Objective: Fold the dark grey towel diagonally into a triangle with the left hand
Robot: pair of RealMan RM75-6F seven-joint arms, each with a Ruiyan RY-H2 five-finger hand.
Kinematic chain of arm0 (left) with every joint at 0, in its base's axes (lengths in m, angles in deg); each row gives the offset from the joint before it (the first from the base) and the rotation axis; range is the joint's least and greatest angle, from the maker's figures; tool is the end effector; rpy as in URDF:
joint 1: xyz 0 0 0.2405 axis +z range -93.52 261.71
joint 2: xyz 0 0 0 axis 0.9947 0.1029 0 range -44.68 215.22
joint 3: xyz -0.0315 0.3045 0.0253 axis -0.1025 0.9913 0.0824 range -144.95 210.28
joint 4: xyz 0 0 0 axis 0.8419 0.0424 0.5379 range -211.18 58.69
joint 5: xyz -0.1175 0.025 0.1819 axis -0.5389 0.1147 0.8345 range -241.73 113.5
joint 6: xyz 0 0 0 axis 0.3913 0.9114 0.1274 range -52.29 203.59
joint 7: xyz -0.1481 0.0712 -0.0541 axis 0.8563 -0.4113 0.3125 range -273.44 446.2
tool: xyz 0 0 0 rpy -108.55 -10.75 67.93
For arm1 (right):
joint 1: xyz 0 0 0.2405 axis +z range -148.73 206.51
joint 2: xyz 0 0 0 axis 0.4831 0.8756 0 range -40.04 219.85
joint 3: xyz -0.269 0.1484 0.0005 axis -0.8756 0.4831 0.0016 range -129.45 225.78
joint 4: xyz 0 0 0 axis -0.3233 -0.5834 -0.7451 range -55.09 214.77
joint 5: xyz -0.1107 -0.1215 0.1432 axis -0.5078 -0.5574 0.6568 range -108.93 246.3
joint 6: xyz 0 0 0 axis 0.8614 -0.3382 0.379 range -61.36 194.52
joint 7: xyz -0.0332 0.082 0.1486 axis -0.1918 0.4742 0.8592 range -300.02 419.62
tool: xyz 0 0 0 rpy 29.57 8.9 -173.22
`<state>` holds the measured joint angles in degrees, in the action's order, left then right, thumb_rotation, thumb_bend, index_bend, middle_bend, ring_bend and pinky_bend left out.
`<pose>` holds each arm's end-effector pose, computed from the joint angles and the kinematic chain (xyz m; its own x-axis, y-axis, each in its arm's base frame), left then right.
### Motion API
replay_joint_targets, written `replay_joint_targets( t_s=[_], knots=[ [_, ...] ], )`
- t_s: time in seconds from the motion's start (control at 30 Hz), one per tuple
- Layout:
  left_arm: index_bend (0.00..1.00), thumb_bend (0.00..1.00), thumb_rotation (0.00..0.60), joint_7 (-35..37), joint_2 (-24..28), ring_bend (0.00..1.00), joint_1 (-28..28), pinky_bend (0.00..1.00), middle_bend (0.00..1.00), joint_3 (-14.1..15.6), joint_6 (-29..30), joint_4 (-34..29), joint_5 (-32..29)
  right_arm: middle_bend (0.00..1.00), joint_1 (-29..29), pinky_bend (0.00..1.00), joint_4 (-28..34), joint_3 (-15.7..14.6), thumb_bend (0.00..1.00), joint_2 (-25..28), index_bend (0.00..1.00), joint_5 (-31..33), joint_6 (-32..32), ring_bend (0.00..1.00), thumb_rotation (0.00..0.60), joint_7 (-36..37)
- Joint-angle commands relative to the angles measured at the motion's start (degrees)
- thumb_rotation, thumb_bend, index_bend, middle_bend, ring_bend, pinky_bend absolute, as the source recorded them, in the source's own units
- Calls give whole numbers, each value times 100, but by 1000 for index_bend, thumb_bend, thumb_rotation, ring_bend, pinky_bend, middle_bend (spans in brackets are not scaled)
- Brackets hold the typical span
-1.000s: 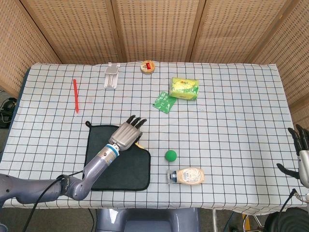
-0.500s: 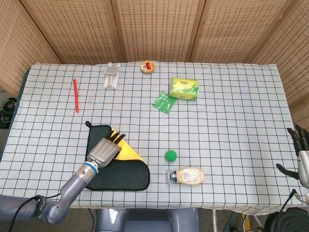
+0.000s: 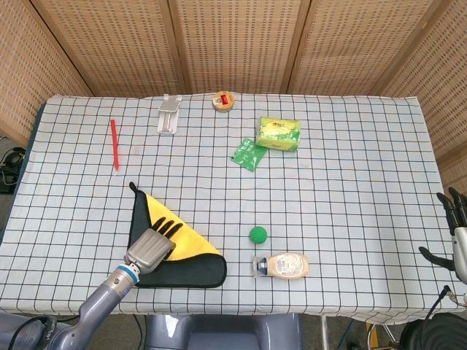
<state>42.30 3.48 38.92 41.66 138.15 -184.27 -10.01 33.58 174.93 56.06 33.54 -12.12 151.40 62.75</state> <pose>-0.1900 0.2963 -0.0400 0.7221 0.3813 0.5773 0.6813 -0.5371 -0.4974 -0.3597 -0.2309 0.2399 0.4129 0.0894 0.9064 -0.9104 0.0696 0.4079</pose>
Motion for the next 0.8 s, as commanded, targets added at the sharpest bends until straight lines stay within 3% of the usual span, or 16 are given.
replay_joint_targets(
  t_s=[0.03,0.8],
  knots=[
    [609,465,600,-27,49,0,89,0,0,86,75,-52,113,0,-2,0,5,-2,0,7,104,-9,4,0,600,14],
    [606,469,600,-322,462,0,493,0,0,758,-26,37,1249,0,-29,0,71,-26,0,51,104,-83,61,0,600,47]
  ],
)
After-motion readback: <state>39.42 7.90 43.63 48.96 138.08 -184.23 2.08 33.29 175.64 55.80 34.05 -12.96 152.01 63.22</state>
